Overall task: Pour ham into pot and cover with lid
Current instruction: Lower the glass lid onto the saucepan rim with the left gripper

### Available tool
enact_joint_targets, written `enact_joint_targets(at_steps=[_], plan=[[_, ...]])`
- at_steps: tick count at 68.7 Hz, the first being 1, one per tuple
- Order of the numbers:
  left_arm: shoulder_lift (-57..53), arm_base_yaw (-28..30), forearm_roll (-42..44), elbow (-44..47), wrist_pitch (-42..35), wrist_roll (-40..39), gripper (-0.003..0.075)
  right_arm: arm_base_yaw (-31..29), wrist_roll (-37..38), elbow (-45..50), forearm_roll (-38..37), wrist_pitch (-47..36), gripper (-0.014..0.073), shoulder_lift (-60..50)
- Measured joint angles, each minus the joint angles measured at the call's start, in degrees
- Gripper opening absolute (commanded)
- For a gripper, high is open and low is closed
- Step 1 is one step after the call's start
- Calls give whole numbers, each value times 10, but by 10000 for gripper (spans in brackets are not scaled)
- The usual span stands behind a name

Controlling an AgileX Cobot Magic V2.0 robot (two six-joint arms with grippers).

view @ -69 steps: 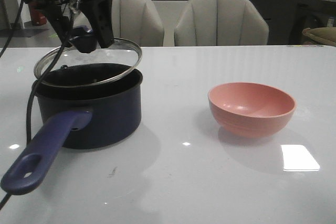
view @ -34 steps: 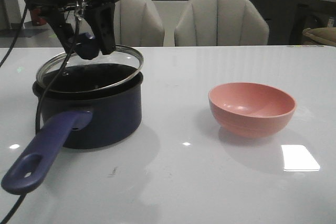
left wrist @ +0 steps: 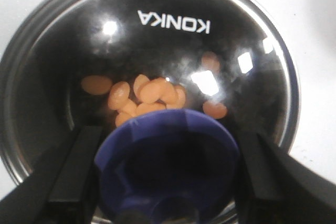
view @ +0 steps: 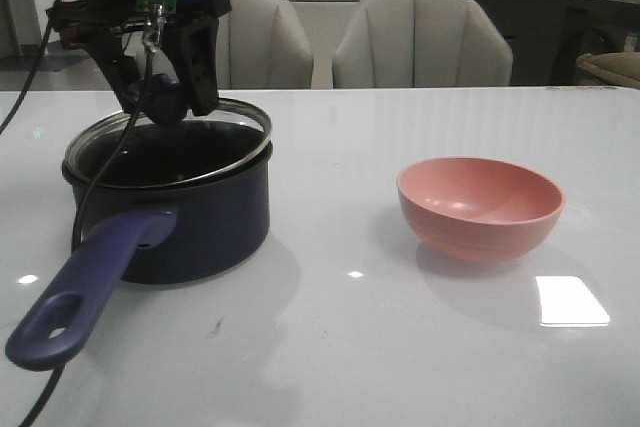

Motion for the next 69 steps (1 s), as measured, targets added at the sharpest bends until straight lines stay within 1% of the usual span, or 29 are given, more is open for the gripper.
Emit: enact_joint_targets(at_steps=[16,20,25,29,32,35,40,69], plan=[[-5,-1,2,7,-2,0,272,0,0,0,0,0,153,0],[-5,-1,2,7,-2,0,293,0,0,0,0,0,153,0],[-5,-1,2,7,-2,0,374,0,0,0,0,0,153,0],[-5,-1,2,7,-2,0,472,0,0,0,0,0,153,0],[-5,-1,3,7,-2,0,524,0,0,0,0,0,153,0],[-5,-1,4,7,-2,0,591,0,0,0,0,0,153,0],[-5,-1,7,7,-2,0,637,0,0,0,0,0,153,0],[-7,-1,26,7,-1,0,645,0,0,0,0,0,153,0]])
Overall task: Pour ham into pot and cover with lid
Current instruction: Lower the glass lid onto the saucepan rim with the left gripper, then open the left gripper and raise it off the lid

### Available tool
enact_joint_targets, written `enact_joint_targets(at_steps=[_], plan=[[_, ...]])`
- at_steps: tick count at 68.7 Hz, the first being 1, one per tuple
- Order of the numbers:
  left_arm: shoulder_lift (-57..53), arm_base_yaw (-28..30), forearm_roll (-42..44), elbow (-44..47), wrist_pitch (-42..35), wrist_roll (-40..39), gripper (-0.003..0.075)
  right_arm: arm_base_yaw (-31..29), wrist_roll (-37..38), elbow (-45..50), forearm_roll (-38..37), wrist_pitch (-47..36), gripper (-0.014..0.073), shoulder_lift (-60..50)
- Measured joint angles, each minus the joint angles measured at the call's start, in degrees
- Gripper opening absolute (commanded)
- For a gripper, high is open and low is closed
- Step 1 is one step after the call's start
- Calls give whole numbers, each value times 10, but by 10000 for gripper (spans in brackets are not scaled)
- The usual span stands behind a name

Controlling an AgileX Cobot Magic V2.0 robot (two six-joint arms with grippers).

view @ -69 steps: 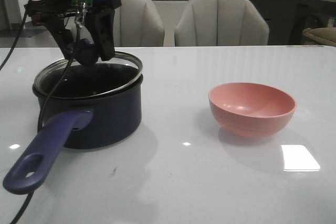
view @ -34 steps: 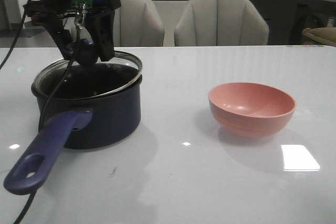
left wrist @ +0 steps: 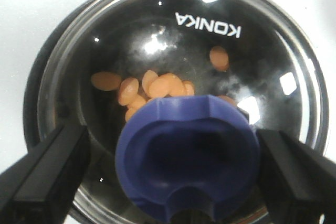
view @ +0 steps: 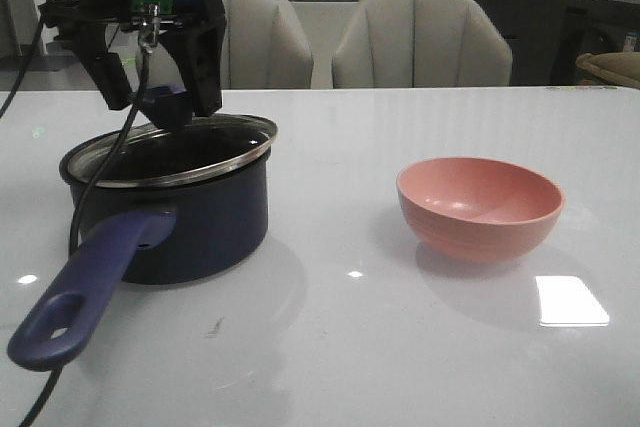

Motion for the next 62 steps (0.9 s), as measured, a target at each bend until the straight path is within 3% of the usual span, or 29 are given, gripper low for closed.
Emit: enact_joint_targets(at_steps=[62], plan=[[-2,0,49,-31,4,1,640,0,0,0,0,0,153,0]])
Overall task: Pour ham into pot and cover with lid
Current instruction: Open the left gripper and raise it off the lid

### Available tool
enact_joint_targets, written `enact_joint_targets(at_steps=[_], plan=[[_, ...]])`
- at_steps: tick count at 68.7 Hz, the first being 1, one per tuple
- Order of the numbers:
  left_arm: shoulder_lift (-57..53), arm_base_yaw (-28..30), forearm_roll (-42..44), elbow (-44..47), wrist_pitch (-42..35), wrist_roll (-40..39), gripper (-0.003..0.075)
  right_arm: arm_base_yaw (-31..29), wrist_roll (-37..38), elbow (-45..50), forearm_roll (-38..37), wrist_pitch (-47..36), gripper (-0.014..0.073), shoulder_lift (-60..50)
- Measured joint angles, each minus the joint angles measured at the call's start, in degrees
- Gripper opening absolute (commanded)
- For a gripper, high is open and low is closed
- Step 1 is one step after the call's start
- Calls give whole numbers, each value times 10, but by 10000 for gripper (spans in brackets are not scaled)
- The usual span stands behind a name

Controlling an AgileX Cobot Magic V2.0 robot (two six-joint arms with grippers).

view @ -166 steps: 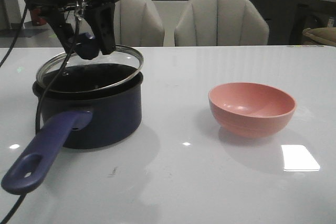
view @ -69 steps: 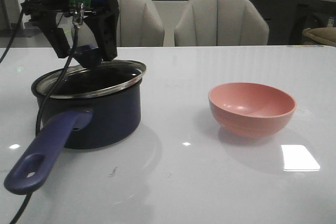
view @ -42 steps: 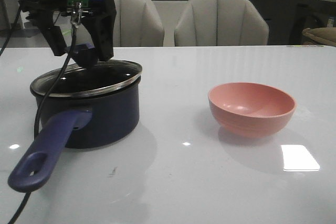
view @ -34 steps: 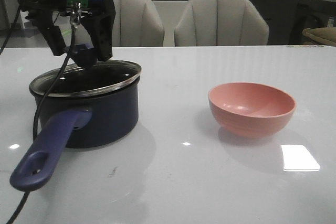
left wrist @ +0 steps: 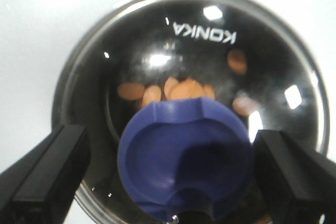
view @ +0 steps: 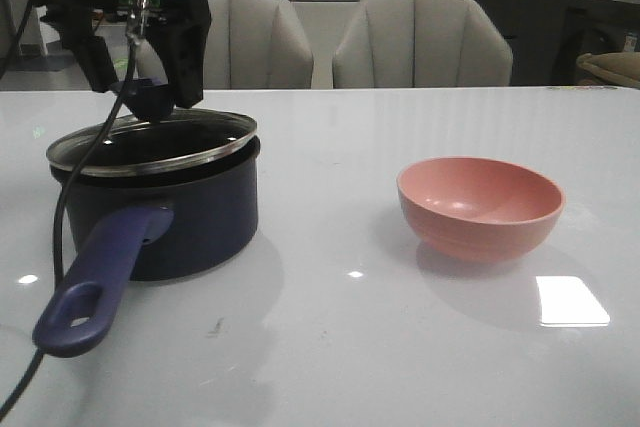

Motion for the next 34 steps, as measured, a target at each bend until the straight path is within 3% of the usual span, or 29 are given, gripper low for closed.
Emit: enact_joint_targets(at_steps=[34], plan=[[-70,0,-8,-25,1,0,638,0,0,0,0,1,153,0]])
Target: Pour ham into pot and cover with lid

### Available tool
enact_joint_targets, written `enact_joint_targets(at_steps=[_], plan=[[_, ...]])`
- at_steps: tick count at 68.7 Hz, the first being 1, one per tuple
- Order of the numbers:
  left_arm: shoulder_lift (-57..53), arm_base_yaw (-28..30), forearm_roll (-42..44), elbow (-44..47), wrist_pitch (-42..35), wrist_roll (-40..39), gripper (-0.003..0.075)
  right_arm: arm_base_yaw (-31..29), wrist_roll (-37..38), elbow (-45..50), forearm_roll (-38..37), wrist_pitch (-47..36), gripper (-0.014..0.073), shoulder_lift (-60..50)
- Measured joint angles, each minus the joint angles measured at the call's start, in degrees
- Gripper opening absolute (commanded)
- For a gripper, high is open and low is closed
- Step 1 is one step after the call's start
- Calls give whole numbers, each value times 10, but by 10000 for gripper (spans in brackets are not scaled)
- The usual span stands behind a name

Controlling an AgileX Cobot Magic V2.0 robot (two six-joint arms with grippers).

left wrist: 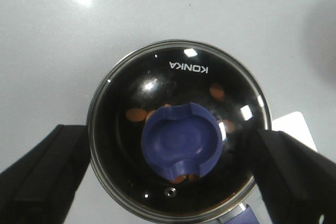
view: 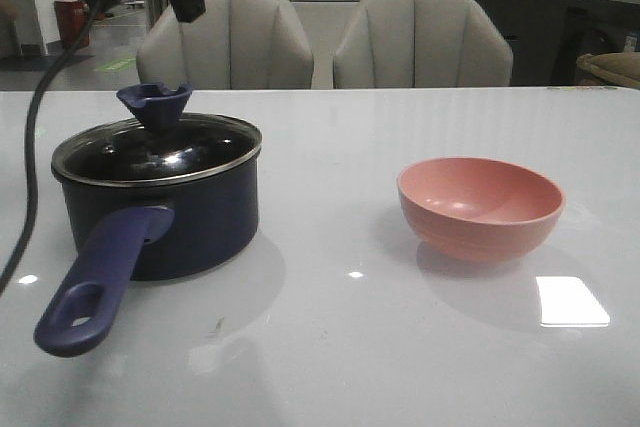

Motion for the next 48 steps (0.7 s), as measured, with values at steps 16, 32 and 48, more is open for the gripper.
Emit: enact_joint_targets(at_steps=[16,32,48], plan=[[-140,0,6,66,0,0,638,0,0,0,0,0,153,0],[-308,0,10,242,-52,2,638,0,0,0,0,0,153,0],[-477,0,14,430,-157,2,638,0,0,0,0,0,153,0]])
